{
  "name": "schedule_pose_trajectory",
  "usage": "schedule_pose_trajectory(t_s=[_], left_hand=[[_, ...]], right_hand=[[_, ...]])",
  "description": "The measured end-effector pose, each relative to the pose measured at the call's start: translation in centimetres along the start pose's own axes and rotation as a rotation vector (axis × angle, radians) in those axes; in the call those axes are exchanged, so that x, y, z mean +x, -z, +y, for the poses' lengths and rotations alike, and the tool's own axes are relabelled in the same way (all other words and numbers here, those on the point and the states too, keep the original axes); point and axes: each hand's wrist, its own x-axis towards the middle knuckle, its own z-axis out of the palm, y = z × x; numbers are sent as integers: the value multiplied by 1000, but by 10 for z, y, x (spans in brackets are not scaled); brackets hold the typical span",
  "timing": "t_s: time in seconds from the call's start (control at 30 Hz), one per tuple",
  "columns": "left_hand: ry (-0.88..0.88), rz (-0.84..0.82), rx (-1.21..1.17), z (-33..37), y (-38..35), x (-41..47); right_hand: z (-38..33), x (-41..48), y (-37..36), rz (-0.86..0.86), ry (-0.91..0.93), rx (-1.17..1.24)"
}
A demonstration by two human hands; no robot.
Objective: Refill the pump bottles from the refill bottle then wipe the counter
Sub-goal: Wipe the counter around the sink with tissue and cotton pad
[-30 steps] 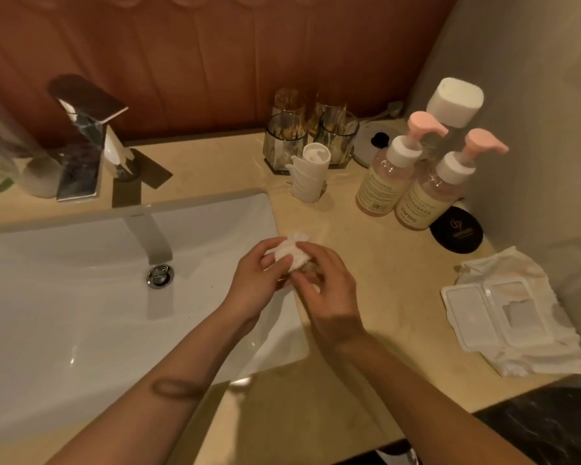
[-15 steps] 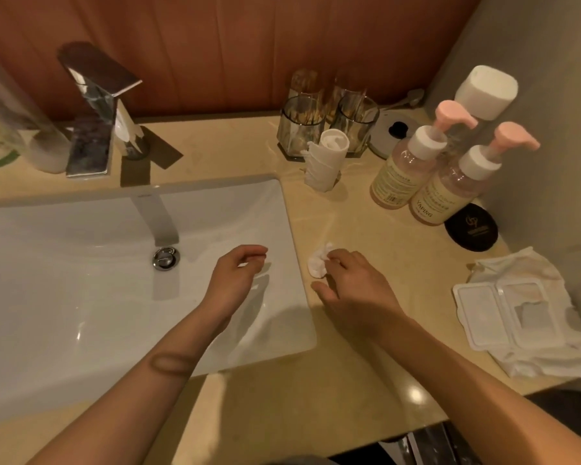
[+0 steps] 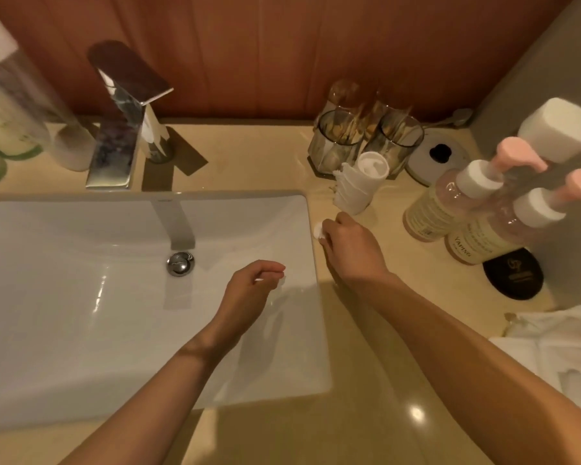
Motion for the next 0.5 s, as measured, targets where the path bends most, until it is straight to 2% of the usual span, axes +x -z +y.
schedule_pose_trajectory(t_s=[0.13, 0.23, 0.33, 0.5], left_hand=[[-4, 12, 3, 6, 1, 9], [-14, 32, -30, 13, 3, 14], [-29, 39, -60, 17, 5, 16], [-12, 20, -51, 14, 4, 15]], right_hand=[[-1, 39, -5, 36, -29, 9], [0, 31, 0, -7, 49, 27], [5, -20, 6, -73, 286, 80], [21, -123, 17, -320, 675, 81]])
